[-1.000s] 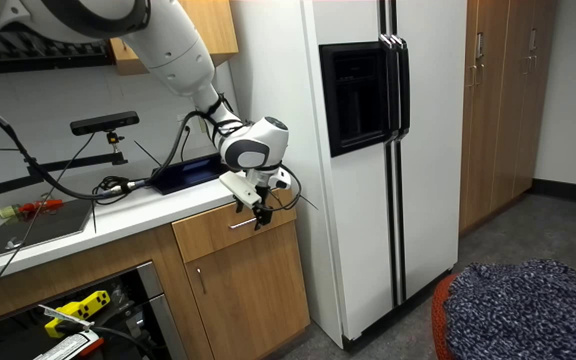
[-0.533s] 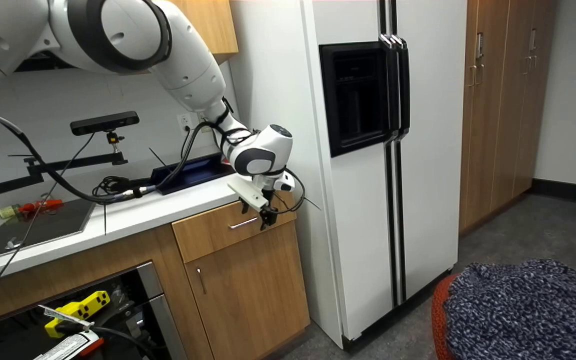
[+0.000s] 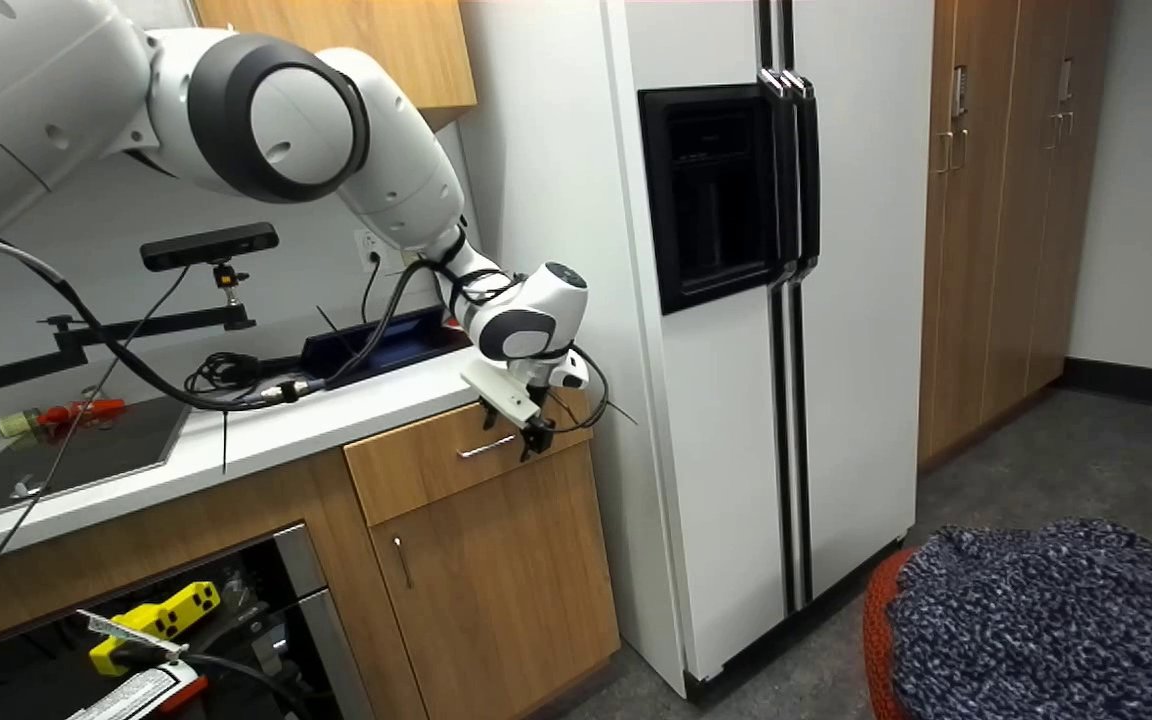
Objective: Open the top drawer of the cabinet to the right.
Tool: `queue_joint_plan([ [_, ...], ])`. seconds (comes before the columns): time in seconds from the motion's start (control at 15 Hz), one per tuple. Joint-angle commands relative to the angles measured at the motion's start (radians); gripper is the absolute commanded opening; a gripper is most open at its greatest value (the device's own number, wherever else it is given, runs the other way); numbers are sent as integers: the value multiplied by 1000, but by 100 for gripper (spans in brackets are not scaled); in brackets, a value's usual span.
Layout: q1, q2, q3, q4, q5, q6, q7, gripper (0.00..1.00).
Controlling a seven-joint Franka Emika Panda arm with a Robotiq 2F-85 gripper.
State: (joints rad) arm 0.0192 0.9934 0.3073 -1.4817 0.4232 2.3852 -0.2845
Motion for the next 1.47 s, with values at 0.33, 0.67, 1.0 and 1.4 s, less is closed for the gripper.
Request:
queue_joint_plan([
  [0.33, 13, 102, 0, 136, -28, -84, 33, 100],
  [0.67, 16, 128, -12, 158, -36, -104, 50, 100],
  [1.0, 24, 97, -59, 128, -90, -86, 96, 100],
  [1.4, 23, 25, -119, 45, -150, -57, 148, 100],
])
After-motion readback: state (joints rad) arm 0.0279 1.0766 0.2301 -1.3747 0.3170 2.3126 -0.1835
